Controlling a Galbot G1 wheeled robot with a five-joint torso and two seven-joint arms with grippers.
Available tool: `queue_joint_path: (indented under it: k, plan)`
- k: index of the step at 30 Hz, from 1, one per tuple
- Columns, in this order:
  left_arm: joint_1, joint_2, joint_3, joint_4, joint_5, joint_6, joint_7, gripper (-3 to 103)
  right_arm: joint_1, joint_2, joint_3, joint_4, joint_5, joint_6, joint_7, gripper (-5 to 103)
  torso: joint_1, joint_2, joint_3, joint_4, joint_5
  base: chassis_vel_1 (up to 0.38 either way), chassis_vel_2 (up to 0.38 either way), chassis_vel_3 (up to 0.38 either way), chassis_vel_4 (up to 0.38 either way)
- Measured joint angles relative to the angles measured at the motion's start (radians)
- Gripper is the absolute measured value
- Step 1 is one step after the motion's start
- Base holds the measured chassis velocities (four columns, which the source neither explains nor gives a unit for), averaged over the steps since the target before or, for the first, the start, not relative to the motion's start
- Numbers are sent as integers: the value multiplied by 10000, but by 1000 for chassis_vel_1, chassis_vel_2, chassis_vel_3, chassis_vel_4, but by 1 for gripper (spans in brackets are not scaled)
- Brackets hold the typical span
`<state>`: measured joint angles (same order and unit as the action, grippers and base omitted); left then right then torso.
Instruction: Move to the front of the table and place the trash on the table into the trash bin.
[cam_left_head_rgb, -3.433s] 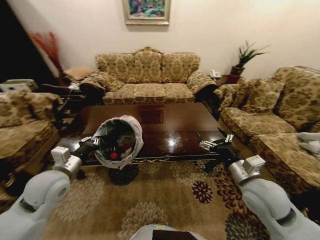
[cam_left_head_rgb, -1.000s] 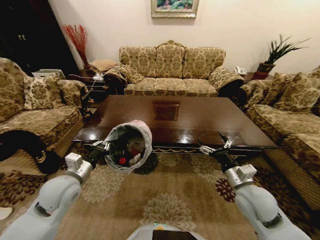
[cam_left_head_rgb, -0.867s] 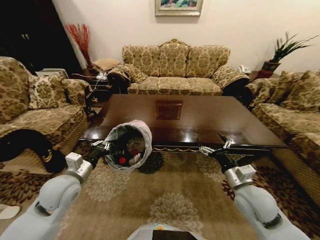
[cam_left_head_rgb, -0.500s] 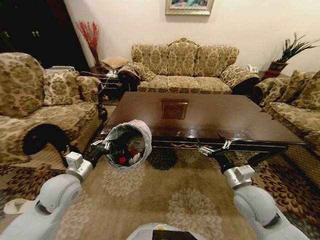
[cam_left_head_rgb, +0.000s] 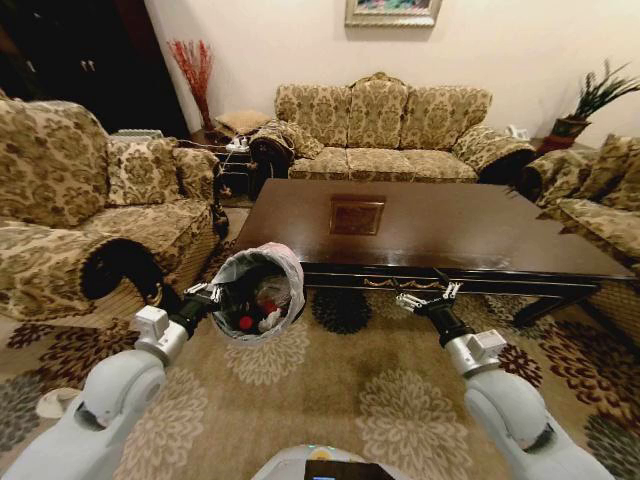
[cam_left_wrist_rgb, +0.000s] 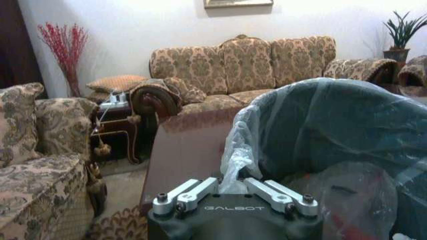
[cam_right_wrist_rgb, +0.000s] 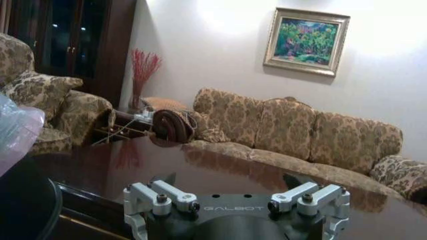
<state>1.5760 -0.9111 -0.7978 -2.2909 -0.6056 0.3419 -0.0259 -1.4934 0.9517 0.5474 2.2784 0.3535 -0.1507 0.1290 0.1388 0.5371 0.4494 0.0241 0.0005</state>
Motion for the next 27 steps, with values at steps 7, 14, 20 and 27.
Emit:
queue_joint_path:
  k: [7,14,20,27]
  plan:
    - [-20,-6,-1,72,60,28,-14,2,16,35,-106,-28,-94,-70,-1,100,-125,-304,-185,7,-8,0,0,0,0]
    - [-78,35,21,113,57,31,-9,2,-29,63,-110,37,-132,-161,-3,100,-232,-580,-347,3,-5,0,0,0,0]
    - [-68,-19,35,169,68,32,-14,2,-98,120,-99,71,-158,-132,-40,100,-341,-855,-514,5,-5,67,-62,-71,82]
    - [-23,-241,248,382,415,116,-115,2,-112,180,-130,-7,-192,26,-82,100,-432,-1040,-629,5,-3,130,-112,-115,113]
